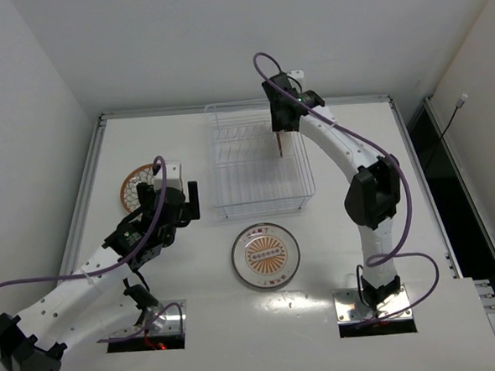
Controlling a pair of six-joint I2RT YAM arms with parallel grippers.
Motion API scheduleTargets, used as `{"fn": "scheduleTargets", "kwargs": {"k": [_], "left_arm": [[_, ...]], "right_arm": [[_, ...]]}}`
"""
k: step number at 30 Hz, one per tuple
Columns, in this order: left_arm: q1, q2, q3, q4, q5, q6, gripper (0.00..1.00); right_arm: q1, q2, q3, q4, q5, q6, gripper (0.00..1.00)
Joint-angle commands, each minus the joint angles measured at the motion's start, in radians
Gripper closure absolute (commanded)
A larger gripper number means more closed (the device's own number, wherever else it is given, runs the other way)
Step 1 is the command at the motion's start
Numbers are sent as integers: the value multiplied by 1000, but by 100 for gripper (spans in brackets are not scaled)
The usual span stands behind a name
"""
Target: Load the plates into the dish rack
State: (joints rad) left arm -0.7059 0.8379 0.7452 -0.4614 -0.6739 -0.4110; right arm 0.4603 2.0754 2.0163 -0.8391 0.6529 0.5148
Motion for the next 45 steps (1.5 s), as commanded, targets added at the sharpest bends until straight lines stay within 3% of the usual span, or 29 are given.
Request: {"fn": "scheduleTargets", "kwargs": {"k": [1, 9, 15, 21, 29, 33, 39, 45], "left_arm": [[13, -3, -4, 30, -12, 1, 13], [13, 6, -4, 30, -21, 1, 13], [13, 6, -4, 30, -21, 1, 13], [13, 6, -4, 30, -21, 1, 13], [13, 6, -4, 21, -21, 1, 13], [13, -3, 5, 21, -30, -8, 13], [13, -3, 5, 21, -30, -8, 13], [13, -3, 5, 21, -30, -8, 13]], "right_arm": [[-5, -72, -10, 48, -30, -19, 31], [-5, -305, -171, 129, -146, -62, 31], [-15, -615, -499, 167, -375, -52, 30], [-37, -1030, -965, 198, -625, 123, 25], [-46, -1351, -1436, 296, -984, 480, 25], [-34, -1507, -1603, 328, -984, 606, 25], [-34, -1520, -1685, 316, -1024, 665, 25], [-34, -1299, -1717, 388, -1082, 630, 26]]}}
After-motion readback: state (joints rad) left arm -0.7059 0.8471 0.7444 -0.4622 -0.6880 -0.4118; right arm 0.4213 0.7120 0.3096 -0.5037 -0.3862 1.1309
